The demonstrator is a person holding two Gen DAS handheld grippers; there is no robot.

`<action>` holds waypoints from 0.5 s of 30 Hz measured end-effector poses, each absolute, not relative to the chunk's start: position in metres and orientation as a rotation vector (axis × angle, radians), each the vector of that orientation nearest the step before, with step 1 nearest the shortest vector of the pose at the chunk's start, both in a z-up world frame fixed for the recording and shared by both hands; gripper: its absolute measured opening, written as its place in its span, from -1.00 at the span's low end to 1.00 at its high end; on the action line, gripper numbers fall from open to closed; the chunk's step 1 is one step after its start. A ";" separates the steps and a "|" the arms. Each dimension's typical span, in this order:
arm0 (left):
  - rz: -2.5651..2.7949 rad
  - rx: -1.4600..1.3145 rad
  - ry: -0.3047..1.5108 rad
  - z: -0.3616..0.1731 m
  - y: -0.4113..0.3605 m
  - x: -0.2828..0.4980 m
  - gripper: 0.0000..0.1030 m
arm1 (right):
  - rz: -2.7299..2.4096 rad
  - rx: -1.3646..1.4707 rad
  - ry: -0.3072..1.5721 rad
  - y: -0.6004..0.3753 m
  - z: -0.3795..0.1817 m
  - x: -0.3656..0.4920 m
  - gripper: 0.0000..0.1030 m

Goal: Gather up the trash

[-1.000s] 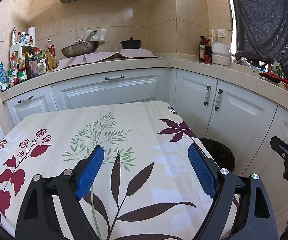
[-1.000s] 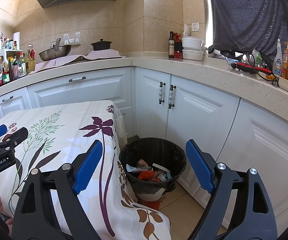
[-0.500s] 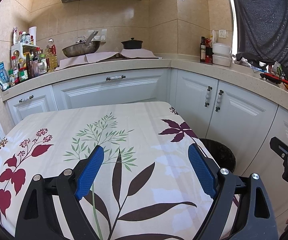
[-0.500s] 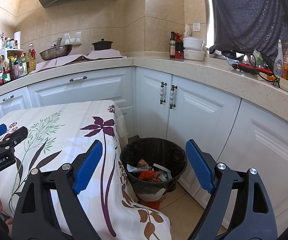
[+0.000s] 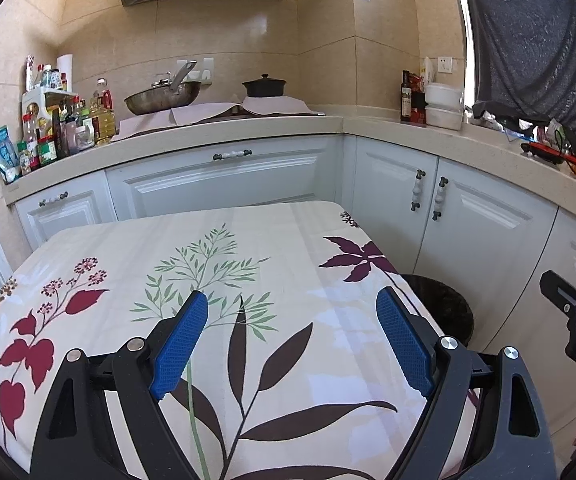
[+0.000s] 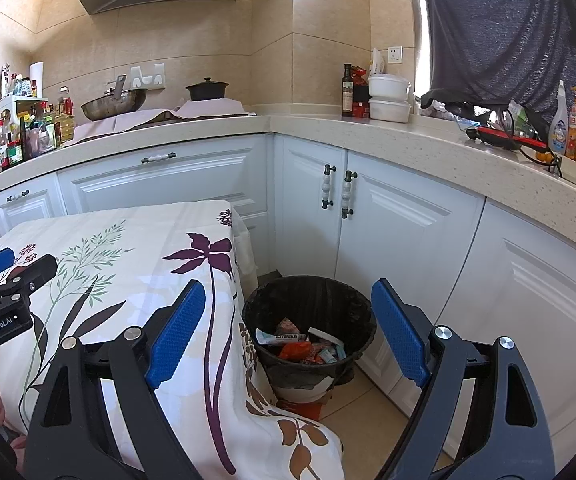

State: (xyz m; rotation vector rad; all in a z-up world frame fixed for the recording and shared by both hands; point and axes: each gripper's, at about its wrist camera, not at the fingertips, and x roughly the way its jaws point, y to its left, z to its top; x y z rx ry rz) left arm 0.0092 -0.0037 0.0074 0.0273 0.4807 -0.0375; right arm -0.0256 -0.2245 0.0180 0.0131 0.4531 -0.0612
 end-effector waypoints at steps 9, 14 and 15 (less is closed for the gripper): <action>-0.056 0.026 0.508 0.004 -0.004 0.013 0.66 | -0.055 0.011 0.462 -0.218 0.016 -0.022 0.61; -0.059 0.024 0.526 0.002 -0.003 0.015 0.66 | -0.053 0.010 0.463 -0.216 0.015 -0.022 0.61; -0.057 0.022 0.528 0.002 -0.002 0.016 0.66 | -0.052 0.010 0.464 -0.216 0.015 -0.022 0.61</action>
